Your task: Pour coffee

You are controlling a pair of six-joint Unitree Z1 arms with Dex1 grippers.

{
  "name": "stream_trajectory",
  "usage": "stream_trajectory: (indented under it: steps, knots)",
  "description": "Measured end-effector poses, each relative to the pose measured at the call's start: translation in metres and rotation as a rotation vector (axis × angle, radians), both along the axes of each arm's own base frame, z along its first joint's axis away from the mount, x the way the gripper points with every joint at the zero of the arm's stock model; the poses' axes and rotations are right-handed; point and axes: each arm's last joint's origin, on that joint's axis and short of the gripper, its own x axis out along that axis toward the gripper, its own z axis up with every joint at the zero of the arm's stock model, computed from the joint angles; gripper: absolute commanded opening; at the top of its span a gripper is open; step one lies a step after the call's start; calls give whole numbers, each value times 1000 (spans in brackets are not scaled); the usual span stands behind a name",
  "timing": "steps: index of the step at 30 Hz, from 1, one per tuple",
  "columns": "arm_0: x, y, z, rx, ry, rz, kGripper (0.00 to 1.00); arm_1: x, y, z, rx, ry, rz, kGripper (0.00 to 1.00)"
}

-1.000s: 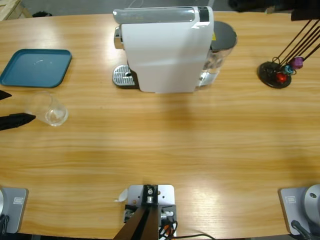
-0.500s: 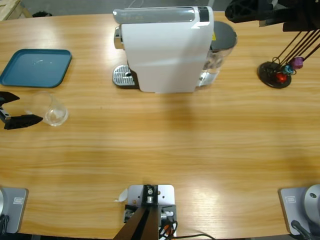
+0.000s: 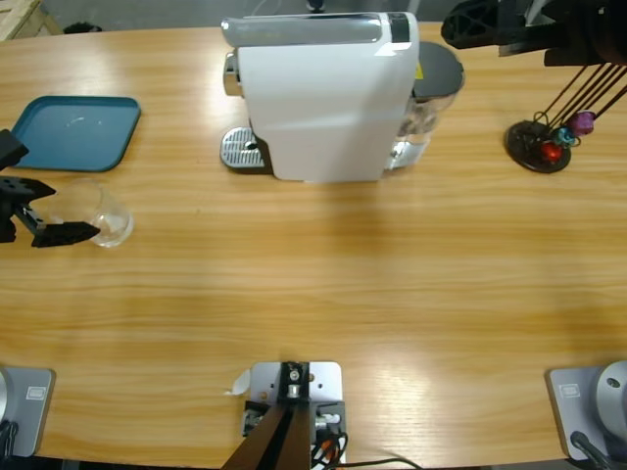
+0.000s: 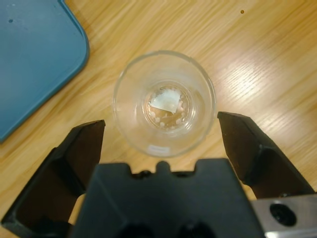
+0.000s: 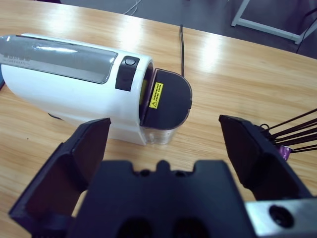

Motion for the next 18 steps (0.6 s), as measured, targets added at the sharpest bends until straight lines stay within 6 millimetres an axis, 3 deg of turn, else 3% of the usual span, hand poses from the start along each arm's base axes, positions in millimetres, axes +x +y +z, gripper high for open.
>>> stream_trajectory:
  steps: [3,6,11,13,14,17,18]
  knots:
    - [3,0,-2,17,2,9,722,0,0,0,0,0,0,1000]
    - [5,-1,-5,24,11,11,615,0,0,0,-1,0,0,1000]
    - [5,-1,-5,26,14,11,563,0,0,0,-1,1,0,1000]
    - [6,-1,-5,24,8,11,367,0,0,0,-1,1,0,1000]
    - [6,-1,-5,22,4,11,325,0,0,0,-1,1,0,1000]
    - [9,-2,-5,17,-5,10,320,0,0,-1,-2,2,0,1000]
    - [9,-3,-6,14,-5,9,418,0,0,-1,-3,2,0,1000]
